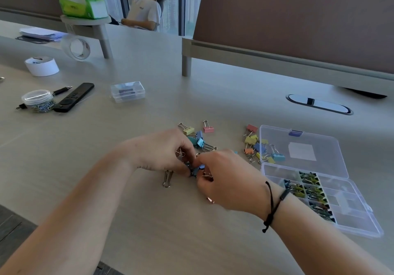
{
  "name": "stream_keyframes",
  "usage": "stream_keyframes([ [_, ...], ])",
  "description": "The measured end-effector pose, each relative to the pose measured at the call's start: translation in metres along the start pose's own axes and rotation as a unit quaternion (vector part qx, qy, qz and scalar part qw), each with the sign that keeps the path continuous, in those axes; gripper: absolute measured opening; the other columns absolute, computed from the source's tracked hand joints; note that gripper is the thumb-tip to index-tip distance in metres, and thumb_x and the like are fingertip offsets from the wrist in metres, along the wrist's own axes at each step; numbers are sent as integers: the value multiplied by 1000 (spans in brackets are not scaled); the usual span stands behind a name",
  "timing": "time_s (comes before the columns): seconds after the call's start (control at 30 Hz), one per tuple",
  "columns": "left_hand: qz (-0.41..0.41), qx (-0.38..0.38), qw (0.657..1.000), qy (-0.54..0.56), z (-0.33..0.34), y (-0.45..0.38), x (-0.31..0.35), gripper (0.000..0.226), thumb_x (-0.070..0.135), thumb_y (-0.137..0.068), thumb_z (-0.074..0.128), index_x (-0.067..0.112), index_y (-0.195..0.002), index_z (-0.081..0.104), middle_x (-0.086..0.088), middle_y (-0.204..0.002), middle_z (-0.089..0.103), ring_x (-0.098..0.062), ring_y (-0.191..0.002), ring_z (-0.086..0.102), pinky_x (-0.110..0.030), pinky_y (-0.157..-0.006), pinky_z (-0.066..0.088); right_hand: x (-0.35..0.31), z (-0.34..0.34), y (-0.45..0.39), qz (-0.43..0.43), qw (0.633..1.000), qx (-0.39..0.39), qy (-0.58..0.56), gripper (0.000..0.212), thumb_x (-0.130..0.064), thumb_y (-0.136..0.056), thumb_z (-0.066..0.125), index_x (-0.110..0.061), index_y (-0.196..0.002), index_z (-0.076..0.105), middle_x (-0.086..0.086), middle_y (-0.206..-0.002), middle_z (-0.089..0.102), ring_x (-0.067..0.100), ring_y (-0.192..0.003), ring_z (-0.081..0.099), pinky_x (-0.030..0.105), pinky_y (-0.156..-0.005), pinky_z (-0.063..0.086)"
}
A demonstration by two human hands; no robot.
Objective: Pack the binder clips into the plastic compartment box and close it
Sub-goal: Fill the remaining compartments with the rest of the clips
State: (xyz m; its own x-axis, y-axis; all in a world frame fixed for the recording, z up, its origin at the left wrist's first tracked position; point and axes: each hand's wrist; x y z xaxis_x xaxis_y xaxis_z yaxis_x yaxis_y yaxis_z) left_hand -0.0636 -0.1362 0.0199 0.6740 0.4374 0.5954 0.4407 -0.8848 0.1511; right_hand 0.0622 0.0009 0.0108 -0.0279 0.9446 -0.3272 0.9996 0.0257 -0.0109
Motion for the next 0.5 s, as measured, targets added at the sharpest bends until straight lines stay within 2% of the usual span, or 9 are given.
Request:
stream_keyframes([
  [0.13, -3, -6, 1000, 16, -2, 2, -1, 30, 16, -75, 85, 28, -100, 75, 19, -75, 65, 9, -60, 54, -7, -58, 37, 2, -1, 3, 19, 1000, 14, -3, 20, -25, -89, 51, -24, -105, 64, -4, -92, 63, 17, -81, 59, 33, -71, 53],
  [0.27, -18, -9, 1000, 12, -5, 3, -3, 37, 12, -78, 82, 25, -111, 74, 11, -92, 71, 11, -71, 58, -4, -65, 40, 5, -1, 4, 31, 1000, -7, 3, 16, -30, -90, 53, -26, -103, 62, -7, -93, 59, 14, -82, 57, 31, -73, 53],
  [0.4, -29, -3, 1000, 7, -4, 1, -4, 29, 10, -82, 79, 22, -108, 75, 32, -64, 62, 17, -62, 56, -1, -60, 36, 5, -2, 3, 33, 999, -12, -4, 17, -34, -89, 54, -25, -102, 62, -8, -89, 59, 14, -81, 57, 29, -71, 52],
  [0.5, -24, -3, 1000, 7, -4, 1, -3, 25, 9, -83, 78, 20, -105, 76, 38, -58, 58, 17, -59, 55, -1, -58, 36, 4, -6, 4, 28, 999, -35, -18, 23, -33, -87, 57, -23, -107, 65, -7, -94, 62, 12, -84, 58, 29, -77, 54],
])
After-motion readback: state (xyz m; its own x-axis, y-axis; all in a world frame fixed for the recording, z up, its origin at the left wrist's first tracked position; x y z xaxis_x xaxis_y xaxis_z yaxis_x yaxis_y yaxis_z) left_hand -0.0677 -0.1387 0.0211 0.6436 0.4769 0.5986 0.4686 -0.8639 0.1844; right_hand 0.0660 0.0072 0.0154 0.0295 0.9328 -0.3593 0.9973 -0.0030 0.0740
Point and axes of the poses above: each hand's wrist, its own y-axis away from the middle knuckle, its own z-axis out of the palm, x = y × z
